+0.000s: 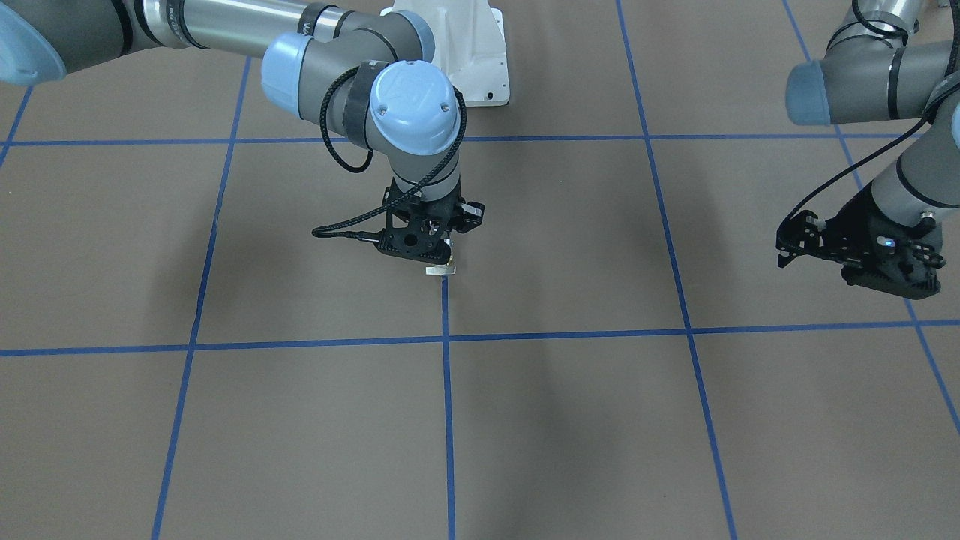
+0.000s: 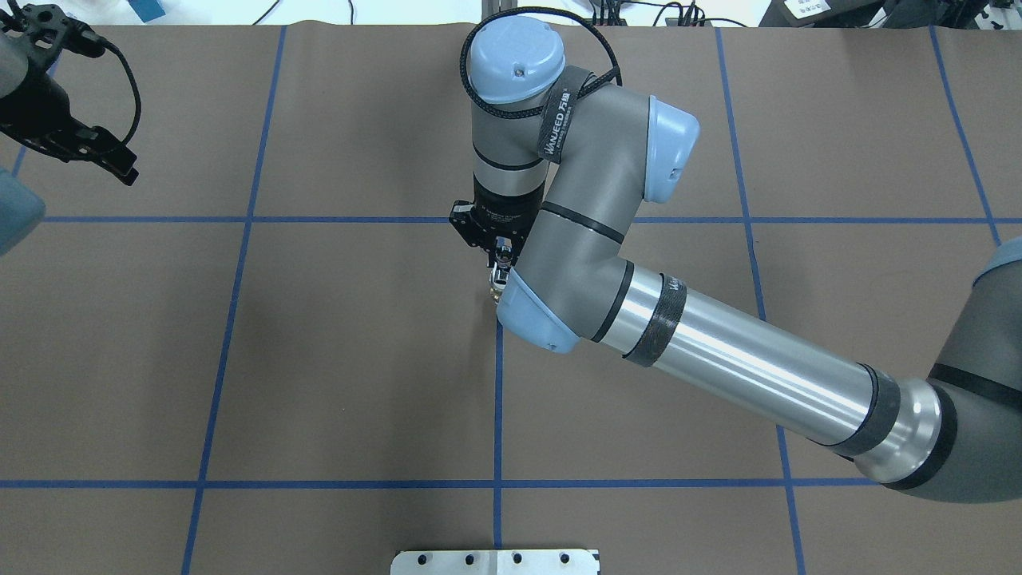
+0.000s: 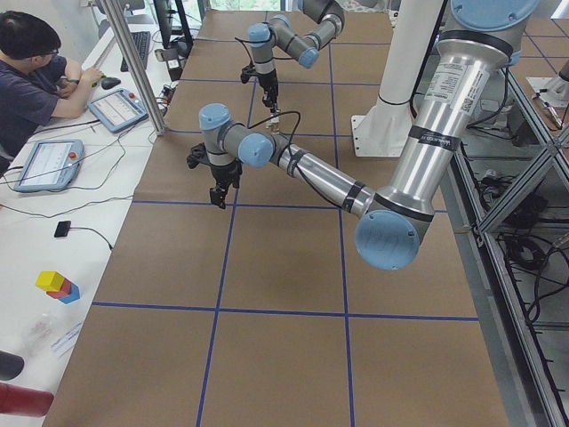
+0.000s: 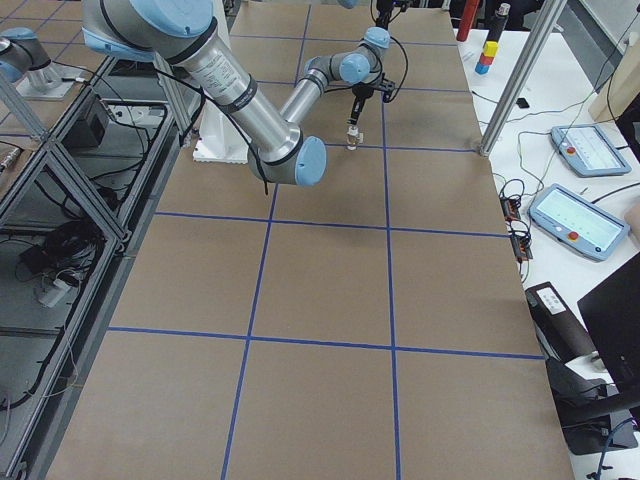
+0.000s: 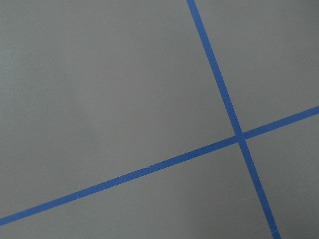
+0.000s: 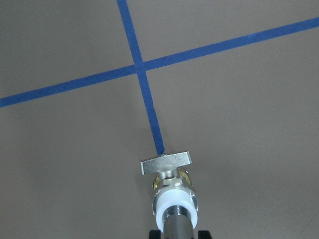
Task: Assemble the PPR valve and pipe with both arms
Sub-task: 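Lower the fitting onto the valve top and press it into place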
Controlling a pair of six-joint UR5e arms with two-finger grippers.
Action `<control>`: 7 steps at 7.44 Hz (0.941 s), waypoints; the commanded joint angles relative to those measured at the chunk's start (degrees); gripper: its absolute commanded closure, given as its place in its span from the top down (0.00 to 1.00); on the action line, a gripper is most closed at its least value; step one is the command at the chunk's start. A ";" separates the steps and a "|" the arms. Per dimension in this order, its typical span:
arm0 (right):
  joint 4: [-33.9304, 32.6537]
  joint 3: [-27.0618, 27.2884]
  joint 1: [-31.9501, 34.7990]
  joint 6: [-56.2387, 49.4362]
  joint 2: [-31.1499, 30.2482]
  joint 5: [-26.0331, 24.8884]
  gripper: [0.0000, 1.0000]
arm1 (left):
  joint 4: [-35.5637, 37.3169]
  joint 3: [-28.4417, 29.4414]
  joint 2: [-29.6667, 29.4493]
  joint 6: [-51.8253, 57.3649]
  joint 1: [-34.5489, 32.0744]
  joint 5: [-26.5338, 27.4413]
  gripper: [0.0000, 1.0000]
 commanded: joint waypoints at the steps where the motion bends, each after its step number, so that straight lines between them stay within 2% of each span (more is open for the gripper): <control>1: 0.07 -0.03 -0.21 0.00 -0.09 -0.01 0.00 | 0.00 0.00 0.06 0.01 0.00 0.00 1.00; 7: 0.51 -0.12 -0.47 -0.26 -0.54 -0.10 0.00 | 0.00 -0.17 0.06 0.01 0.00 0.00 1.00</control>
